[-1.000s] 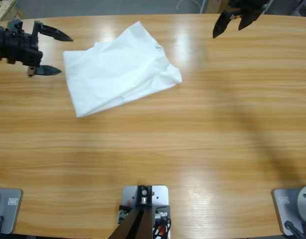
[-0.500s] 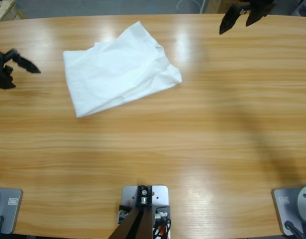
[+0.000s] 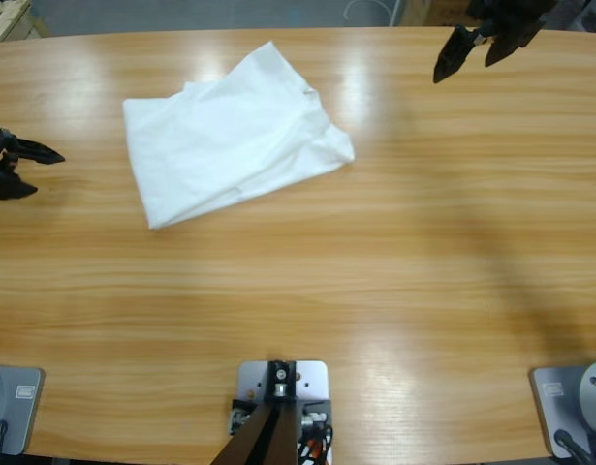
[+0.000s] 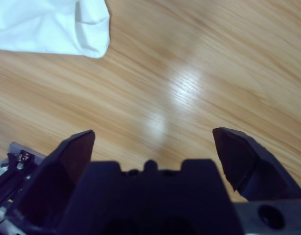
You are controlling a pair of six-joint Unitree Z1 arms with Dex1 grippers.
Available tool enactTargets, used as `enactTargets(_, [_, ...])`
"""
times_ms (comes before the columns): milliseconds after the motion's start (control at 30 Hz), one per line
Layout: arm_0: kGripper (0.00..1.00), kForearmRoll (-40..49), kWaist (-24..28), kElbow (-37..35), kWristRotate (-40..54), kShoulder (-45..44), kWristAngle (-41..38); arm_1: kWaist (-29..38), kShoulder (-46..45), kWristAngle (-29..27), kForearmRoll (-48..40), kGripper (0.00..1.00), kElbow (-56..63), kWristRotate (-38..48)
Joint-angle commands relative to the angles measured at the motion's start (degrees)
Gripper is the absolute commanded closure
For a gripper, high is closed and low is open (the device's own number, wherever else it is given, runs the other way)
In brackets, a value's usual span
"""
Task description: Fold clothes
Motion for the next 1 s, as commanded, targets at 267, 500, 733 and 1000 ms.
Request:
enactTargets(267, [0.016, -21.89, 4.57, 11.66, 2.44, 7.73, -12.09, 0.71, -2.98, 1.35, -1.71, 0.013, 5.15, -0.6])
enactTargets(500, [0.013, -27.3, 5.72, 12.63, 3.28, 13.77, -13.02, 0.71, -3.08, 1.26, -1.79, 0.013, 5.72, -0.6])
enactTargets(733, [0.018, -34.63, 5.4, 12.6, 3.27, 19.77, -17.79, 0.62, -3.47, 1.09, -2.06, 0.012, 6.65, -0.6])
enactTargets(1000, [0.023, -42.96, 4.21, 13.35, 2.67, 26.6, -20.81, 0.03, -3.47, 1.02, -2.15, 0.009, 7.28, -0.6])
